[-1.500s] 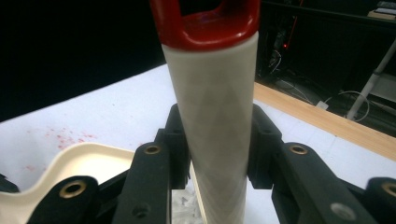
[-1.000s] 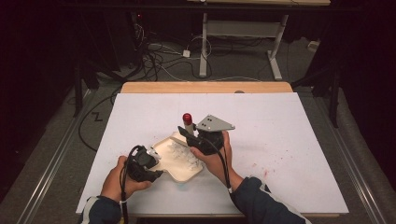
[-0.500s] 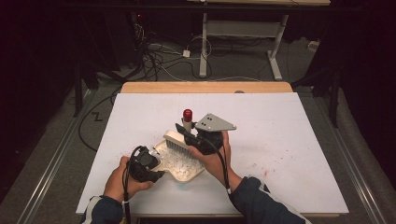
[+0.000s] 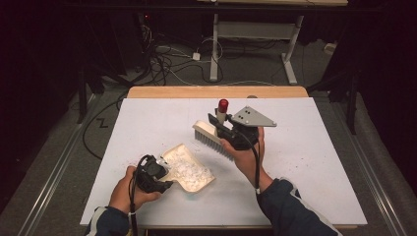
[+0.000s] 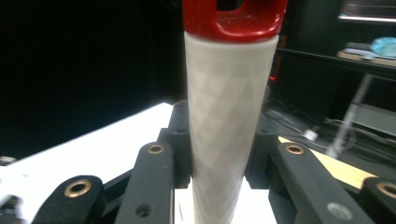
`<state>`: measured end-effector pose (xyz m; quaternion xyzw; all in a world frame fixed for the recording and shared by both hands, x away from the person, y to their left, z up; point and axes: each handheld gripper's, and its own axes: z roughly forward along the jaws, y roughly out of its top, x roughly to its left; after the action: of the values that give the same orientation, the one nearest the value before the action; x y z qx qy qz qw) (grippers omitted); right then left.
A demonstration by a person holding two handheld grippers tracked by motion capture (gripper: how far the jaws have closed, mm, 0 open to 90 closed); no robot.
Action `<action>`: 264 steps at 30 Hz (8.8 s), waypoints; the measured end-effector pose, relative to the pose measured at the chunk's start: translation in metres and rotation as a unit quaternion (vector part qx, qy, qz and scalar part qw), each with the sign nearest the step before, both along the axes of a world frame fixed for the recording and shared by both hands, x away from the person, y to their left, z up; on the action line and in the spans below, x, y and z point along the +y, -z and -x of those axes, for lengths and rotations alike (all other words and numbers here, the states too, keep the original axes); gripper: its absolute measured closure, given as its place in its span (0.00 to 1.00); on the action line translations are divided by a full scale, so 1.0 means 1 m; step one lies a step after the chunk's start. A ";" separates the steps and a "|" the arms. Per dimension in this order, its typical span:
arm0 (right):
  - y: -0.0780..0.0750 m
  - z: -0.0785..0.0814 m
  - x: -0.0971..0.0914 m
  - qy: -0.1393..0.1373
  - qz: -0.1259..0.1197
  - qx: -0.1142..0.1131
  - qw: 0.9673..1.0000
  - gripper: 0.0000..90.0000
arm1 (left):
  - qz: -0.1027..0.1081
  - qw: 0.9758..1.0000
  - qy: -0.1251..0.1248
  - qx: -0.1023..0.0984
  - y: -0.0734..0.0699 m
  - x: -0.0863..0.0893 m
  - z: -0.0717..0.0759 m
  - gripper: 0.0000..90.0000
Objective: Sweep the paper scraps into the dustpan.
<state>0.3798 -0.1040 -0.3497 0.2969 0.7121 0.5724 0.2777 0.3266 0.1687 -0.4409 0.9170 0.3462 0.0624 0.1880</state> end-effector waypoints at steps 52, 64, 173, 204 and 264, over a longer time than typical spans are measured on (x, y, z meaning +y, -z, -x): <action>0.014 0.019 0.041 -0.150 0.050 -0.025 0.987 0.78 | 0.009 1.000 -0.013 0.024 0.005 0.017 -0.004 0.70; 0.022 0.004 0.021 -0.090 0.061 -0.015 0.994 0.78 | 0.005 1.000 -0.010 0.024 0.006 0.018 -0.004 0.70; 0.048 -0.060 0.052 -0.091 0.076 -0.017 0.993 0.77 | 0.016 0.998 -0.026 0.049 0.009 0.026 -0.001 0.71; 0.032 -0.027 0.051 -0.111 0.092 -0.062 0.988 0.78 | 0.008 0.998 -0.023 0.052 0.009 0.025 -0.002 0.70; 0.037 -0.016 0.080 -0.235 0.119 -0.028 0.964 0.78 | 0.003 0.995 -0.056 0.077 -0.004 0.046 -0.006 0.70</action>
<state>0.3959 -0.0245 -0.3869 0.0695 0.8168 0.5409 0.1884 0.3322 0.2150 -0.4366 0.8977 0.4108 0.0009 0.1592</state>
